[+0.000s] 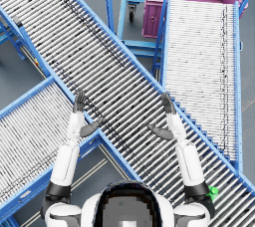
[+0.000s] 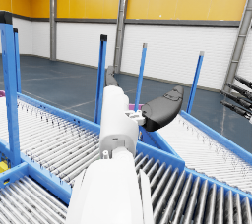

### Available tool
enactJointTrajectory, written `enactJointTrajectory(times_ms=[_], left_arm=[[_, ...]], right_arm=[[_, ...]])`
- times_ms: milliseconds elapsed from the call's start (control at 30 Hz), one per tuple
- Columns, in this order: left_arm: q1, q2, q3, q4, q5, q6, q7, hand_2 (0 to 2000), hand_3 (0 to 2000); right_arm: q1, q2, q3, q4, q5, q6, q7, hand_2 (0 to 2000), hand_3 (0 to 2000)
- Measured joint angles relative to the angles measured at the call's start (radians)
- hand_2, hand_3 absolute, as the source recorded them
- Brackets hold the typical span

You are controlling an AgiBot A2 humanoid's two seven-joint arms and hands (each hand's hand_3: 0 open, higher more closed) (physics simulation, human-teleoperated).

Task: Pick up the oil and place it on the left assembly line, put the cola on the right, and keep Sprite still

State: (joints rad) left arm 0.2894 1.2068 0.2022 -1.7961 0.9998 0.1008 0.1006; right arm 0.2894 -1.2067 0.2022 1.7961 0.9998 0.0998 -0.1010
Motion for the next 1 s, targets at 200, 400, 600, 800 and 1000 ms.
enactJointTrajectory(times_ms=[200, 400, 600, 800, 1000], left_arm=[[0.0, 0.0, 0.0, 0.0, 0.0, 0.0, 0.0, 0, 0], [0.0, 0.0, 0.0, 0.0, 0.0, 0.0, 0.0, 0, 0], [0.0, 0.0, 0.0, 0.0, 0.0, 0.0, 0.0, 0, 0], [0.0, 0.0, 0.0, 0.0, 0.0, 0.0, 0.0, 0, 0], [0.0, 0.0, 0.0, 0.0, 0.0, 0.0, 0.0, 0, 0]], right_arm=[[0.0, 0.0, 0.0, 0.0, 0.0, 0.0, 0.0, 0, 0], [0.0, 0.0, 0.0, 0.0, 0.0, 0.0, 0.0, 0, 0], [0.0, 0.0, 0.0, 0.0, 0.0, 0.0, 0.0, 0, 0], [0.0, 0.0, 0.0, 0.0, 0.0, 0.0, 0.0, 0, 0], [0.0, 0.0, 0.0, 0.0, 0.0, 0.0, 0.0, 0, 0]])
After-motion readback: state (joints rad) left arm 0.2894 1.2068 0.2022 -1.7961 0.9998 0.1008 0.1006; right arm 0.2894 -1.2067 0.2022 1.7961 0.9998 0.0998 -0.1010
